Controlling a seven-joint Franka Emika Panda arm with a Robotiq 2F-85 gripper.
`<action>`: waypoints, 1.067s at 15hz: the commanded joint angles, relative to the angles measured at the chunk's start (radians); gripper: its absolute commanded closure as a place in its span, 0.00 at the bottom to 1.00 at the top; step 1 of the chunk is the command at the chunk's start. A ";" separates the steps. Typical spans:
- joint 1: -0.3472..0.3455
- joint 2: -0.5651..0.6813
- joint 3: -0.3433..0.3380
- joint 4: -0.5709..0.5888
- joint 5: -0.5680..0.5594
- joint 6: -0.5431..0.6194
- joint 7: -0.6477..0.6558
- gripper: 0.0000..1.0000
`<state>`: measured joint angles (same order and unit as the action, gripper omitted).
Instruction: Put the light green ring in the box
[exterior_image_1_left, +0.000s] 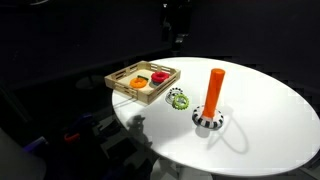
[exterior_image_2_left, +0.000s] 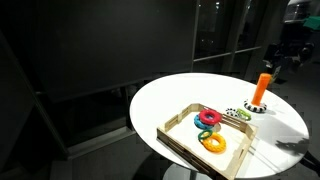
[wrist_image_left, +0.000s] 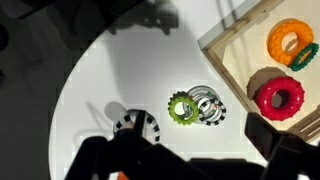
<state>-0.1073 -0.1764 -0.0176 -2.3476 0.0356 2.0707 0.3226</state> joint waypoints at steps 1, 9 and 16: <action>0.013 0.052 -0.005 0.033 0.008 0.030 0.007 0.00; 0.031 0.201 -0.012 0.076 0.012 0.190 -0.001 0.00; 0.038 0.376 -0.016 0.130 0.051 0.288 -0.014 0.00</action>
<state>-0.0836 0.1278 -0.0200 -2.2700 0.0497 2.3472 0.3225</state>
